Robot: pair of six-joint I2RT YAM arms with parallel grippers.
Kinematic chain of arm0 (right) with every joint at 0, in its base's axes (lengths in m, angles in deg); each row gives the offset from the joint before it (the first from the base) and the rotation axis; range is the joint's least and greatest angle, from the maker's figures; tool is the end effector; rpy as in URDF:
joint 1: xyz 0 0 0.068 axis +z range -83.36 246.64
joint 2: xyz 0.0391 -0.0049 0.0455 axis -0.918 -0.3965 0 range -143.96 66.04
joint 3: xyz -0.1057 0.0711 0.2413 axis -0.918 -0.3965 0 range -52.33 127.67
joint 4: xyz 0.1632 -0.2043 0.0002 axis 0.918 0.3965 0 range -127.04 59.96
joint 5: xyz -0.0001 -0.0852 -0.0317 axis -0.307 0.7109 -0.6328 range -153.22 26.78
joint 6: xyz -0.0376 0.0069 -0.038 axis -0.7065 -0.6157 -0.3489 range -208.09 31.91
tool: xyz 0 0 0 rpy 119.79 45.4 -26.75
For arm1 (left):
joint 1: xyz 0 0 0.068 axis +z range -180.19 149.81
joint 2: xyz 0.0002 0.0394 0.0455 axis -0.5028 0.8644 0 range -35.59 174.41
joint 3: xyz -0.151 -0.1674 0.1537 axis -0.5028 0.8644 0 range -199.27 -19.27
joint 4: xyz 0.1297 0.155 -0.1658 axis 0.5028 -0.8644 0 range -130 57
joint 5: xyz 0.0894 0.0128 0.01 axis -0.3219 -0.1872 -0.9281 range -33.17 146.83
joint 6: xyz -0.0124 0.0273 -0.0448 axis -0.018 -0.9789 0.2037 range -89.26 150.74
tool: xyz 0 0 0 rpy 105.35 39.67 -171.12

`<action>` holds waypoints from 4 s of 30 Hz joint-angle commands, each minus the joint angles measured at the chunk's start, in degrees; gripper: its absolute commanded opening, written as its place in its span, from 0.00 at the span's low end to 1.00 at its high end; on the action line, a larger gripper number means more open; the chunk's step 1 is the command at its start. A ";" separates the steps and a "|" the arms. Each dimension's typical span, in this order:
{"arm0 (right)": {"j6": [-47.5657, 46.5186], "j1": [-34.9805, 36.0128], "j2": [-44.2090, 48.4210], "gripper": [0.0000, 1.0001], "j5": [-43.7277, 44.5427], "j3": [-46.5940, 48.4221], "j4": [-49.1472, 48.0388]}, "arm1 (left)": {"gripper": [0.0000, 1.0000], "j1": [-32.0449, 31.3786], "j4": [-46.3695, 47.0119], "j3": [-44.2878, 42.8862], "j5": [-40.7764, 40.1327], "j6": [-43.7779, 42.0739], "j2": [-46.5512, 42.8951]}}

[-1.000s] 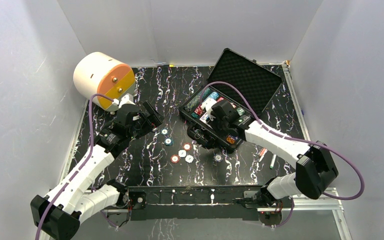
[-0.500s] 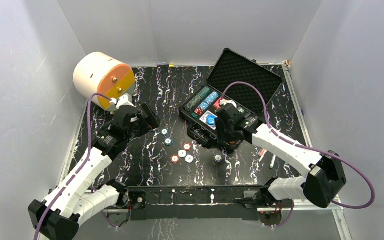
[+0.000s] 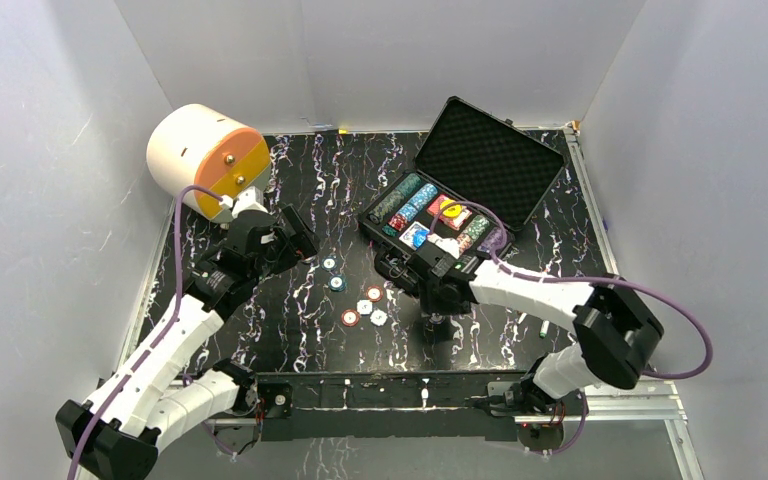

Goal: Pack up texas hold em set

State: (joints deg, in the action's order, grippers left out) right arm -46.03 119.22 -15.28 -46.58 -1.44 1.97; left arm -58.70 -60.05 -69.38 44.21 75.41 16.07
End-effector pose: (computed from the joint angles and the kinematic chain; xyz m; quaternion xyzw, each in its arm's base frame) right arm 0.1660 0.2001 0.2009 -0.0636 0.9718 0.0334 0.2244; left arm 0.1779 -0.0877 0.3219 -0.1756 0.8383 -0.2266 0.4638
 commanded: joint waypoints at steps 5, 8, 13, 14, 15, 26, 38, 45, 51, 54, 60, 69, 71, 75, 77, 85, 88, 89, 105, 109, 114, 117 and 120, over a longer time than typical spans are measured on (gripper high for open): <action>6.38 -0.03 -3.93 0.61 3.84 -2.38 -6.18 | 0.94 0.04 0.74 0.63 1.56 1.33 0.84; 6.37 -0.06 -4.37 0.60 3.70 -3.33 -7.96 | 0.94 0.08 0.94 0.92 1.79 1.39 1.00; 4.75 -0.02 -7.14 0.59 2.54 -3.69 -8.65 | 0.94 0.04 0.99 1.21 1.68 1.39 1.27; 4.66 -0.03 -7.53 0.58 2.46 -3.70 -8.68 | 0.94 0.04 1.03 1.27 1.71 1.47 1.35; 4.51 -0.06 -7.98 0.57 2.50 -3.78 -8.48 | 0.94 0.04 1.03 1.32 1.68 1.48 1.34; 3.88 -0.06 -9.97 0.41 1.07 -3.72 -7.52 | 0.94 0.04 0.94 1.59 2.17 1.70 0.90; 6.10 -0.03 -4.64 0.41 -3.57 -0.82 -10.19 | 0.98 -0.22 9.81 7.94 21.86 3.16 5.22; 10.56 -0.02 -0.49 0.42 -4.83 -1.30 -14.33 | 0.95 -3.47 19.43 15.25 27.00 8.71 6.32; 16.38 -0.02 1.34 0.42 -6.21 -1.82 -19.89 | 0.87 -7.98 31.29 22.40 27.66 11.02 8.54; 20.02 -0.02 1.83 0.42 -6.81 -2.09 -23.23 | 0.83 -10.83 39.46 25.09 26.50 10.70 10.21; 24.66 -0.02 1.81 0.42 -8.83 -2.42 -27.03 | 0.75 -14.46 52.17 28.19 25.57 11.79 13.80; 28.28 -0.02 0.63 0.43 -13.07 -3.02 -30.28 | 0.64 -16.12 58.15 29.37 20.44 10.38 16.22; 28.46 -0.07 0.26 0.43 -13.44 -3.14 -30.86 | 0.59 -16.21 58.28 29.73 18.52 9.94 16.04; 28.75 -0.04 0.03 0.43 -14.30 -2.92 -31.59 | 0.48 -16.21 59.97 30.63 15.85 10.33 15.38; 28.90 -0.03 -0.06 0.43 -14.70 -2.94 -31.77 | 0.44 -16.20 61.18 30.68 15.98 10.44 15.60; 30.06 -0.09 -1.23 0.43 -16.75 -2.73 -33.14 | 0.28 -16.22 66.63 31.52 17.78 11.14 16.89; 30.25 -0.08 -1.58 0.43 -17.33 -2.73 -33.50 | 0.16 -16.22 67.09 31.33 17.76 10.91 16.88; 30.20 -0.08 -1.68 0.43 -17.48 -2.73 -33.73 | 0.11 -16.22 67.18 31.24 17.92 10.76 17.10; -1.73 -10.00 10.50 0.79 -16.70 3.88 -31.45 | 0.00 -10.35 47.67 21.06 26.22 -2.98 10.21; -9.09 -13.99 15.31 0.79 -23.16 4.85 -32.05 | 0.00 -3.07 46.06 17.35 38.08 -5.77 7.66; -12.73 -15.45 18.10 0.77 -35.52 5.49 -34.78 | 0.00 2.13 45.12 10.88 53.11 -7.84 6.81; -11.11 -15.41 18.50 0.75 -40.81 4.96 -38.88 | 0.00 3.63 48.22 8.50 61.01 -5.89 7.45; -7.55 -15.45 17.33 0.72 -44.71 4.99 -42.42 | 0.00 3.92 55.59 8.21 66.97 -0.52 8.28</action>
State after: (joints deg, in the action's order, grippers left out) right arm -55.01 103.83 2.30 -82.23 2.28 -32.50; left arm -55.49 -12.16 -59.19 96.93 70.51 24.44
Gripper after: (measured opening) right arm 0.744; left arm 0.021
